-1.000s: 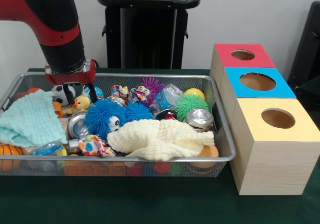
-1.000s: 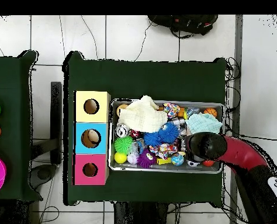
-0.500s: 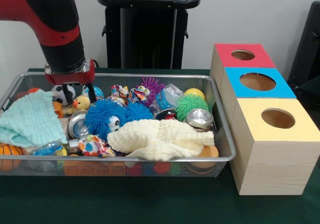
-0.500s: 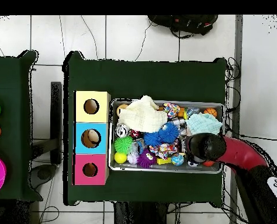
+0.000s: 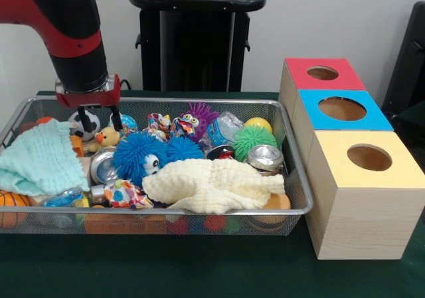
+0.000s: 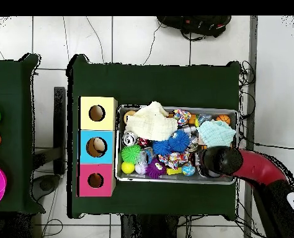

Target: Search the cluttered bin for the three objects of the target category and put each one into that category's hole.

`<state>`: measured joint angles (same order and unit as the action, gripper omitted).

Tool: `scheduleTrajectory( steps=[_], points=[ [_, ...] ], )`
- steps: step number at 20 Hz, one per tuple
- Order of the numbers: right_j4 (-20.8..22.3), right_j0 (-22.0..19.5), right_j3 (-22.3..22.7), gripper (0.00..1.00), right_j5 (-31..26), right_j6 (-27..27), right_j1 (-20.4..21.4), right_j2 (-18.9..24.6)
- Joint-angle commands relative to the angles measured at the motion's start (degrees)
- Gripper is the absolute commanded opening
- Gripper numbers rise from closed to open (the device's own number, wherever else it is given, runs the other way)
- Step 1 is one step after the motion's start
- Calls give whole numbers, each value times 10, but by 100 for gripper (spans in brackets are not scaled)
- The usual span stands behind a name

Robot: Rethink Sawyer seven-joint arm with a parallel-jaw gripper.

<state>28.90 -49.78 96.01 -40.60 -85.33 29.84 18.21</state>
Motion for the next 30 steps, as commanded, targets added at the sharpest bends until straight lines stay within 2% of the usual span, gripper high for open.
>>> scheduleTrajectory(
  steps=[1, 14, 16, 19, 21, 30],
  points=[
    [45, -23, 71, 100, -26, 111, 8, 34],
    [76, -39, 76, 100, 7, 97, -13, 39],
    [77, -40, 59, 100, 9, 97, -26, 41],
    [75, -40, 3, 100, -4, 111, -65, 47],
    [74, -39, -17, 100, -1, 110, -85, 50],
    [78, -37, -17, 100, 13, 88, -99, 51]
  ],
)
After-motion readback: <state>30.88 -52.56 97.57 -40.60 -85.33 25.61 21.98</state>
